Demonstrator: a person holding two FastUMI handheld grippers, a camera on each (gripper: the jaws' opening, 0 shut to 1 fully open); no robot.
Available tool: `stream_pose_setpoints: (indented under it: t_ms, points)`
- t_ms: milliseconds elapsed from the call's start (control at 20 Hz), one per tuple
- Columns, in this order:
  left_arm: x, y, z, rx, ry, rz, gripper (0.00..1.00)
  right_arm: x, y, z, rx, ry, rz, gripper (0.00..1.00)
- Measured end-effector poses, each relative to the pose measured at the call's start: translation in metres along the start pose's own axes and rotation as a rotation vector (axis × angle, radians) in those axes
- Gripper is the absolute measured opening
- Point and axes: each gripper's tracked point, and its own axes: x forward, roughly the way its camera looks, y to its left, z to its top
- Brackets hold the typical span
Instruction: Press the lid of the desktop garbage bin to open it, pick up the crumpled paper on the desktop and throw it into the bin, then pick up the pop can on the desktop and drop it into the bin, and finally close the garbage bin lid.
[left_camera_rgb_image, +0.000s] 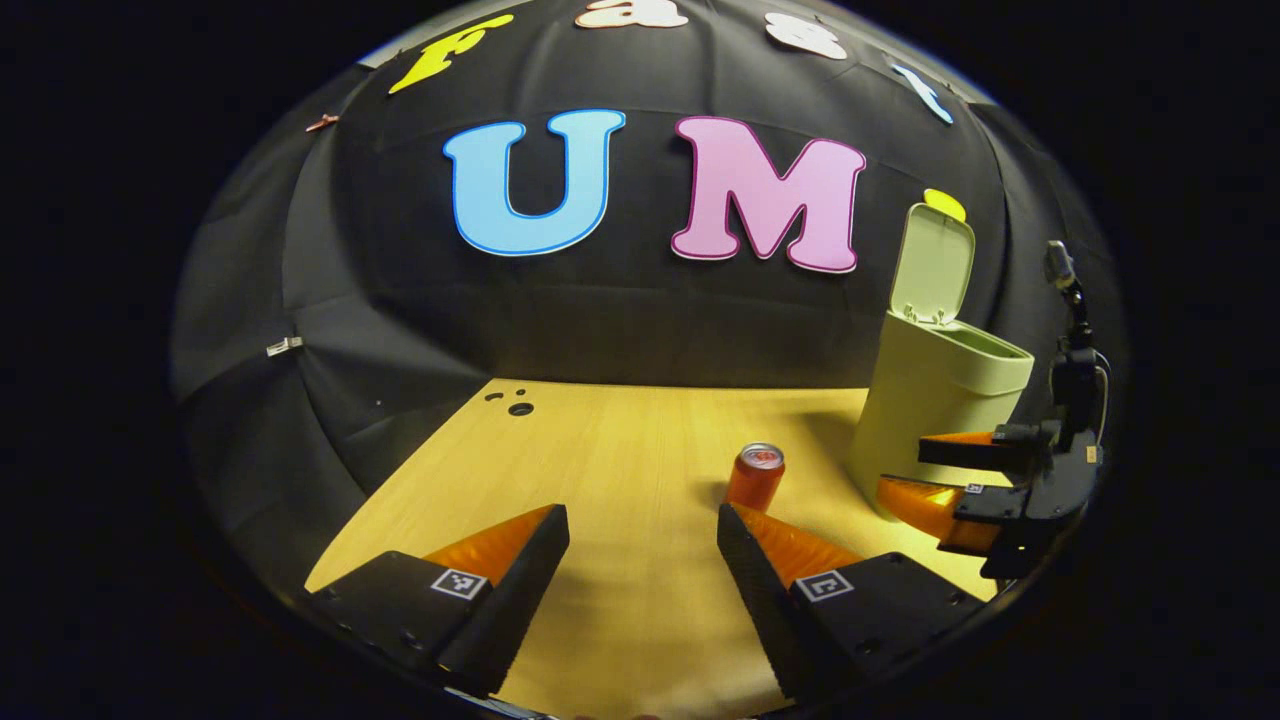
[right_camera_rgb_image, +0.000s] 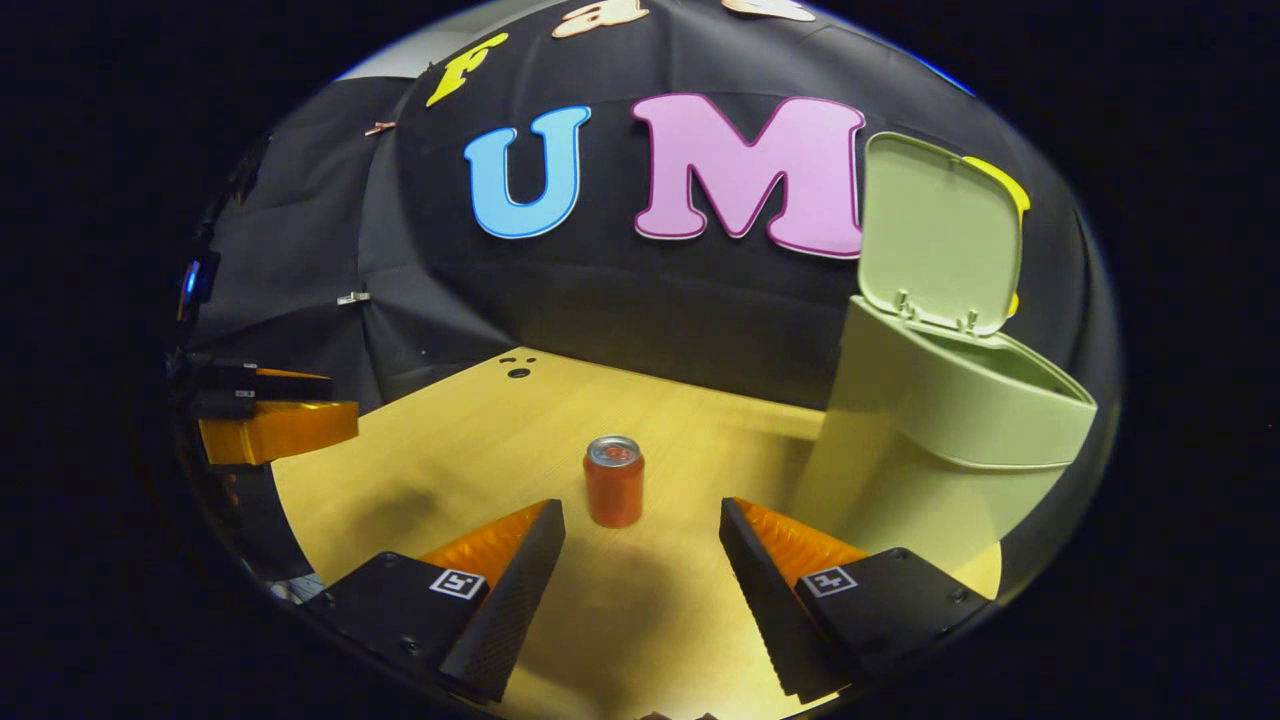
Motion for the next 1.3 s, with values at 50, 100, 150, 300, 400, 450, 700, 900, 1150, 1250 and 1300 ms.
stream_pose_setpoints:
  t_ms: [50, 100, 150, 300, 400, 450, 700, 900, 1150, 1250, 1300]
  points:
    - [0.001, 0.006, -0.002, 0.006, 0.003, 0.007, 0.96, 0.01, 0.006, -0.006, 0.012, 0.011, 0.004, 0.98]
    - [0.001, 0.012, -0.003, 0.007, 0.003, 0.013, 0.96, 0.021, 0.012, -0.013, 0.023, 0.021, 0.006, 0.98]
    - [0.003, 0.017, -0.004, 0.0, 0.004, 0.017, 0.96, 0.031, 0.015, -0.019, 0.031, 0.028, 0.0, 0.98]
    - [0.01, 0.025, -0.012, -0.042, 0.019, 0.028, 0.96, 0.064, 0.024, -0.034, 0.057, 0.042, -0.015, 0.98]
    - [0.014, 0.03, -0.021, -0.064, 0.035, 0.026, 0.96, 0.083, 0.028, -0.041, 0.057, 0.041, -0.033, 0.98]
    - [0.016, 0.032, -0.026, -0.07, 0.046, 0.025, 0.96, 0.093, 0.028, -0.045, 0.055, 0.044, -0.046, 0.98]
    - [0.026, 0.044, -0.051, -0.103, 0.086, 0.028, 0.96, 0.137, 0.023, -0.062, 0.055, 0.054, -0.091, 0.98]
    - [0.034, 0.051, -0.056, -0.114, 0.09, 0.033, 0.96, 0.165, 0.013, -0.068, 0.06, 0.056, -0.115, 0.98]
    - [0.042, 0.059, -0.067, -0.117, 0.111, 0.044, 0.96, 0.188, 0.013, -0.063, 0.022, 0.033, -0.115, 0.98]
    - [0.043, 0.06, -0.069, -0.114, 0.117, 0.048, 0.96, 0.197, 0.015, -0.061, 0.025, 0.031, -0.113, 0.98]
    - [0.043, 0.06, -0.07, -0.112, 0.119, 0.049, 0.96, 0.202, 0.014, -0.06, 0.023, 0.032, -0.116, 0.98]
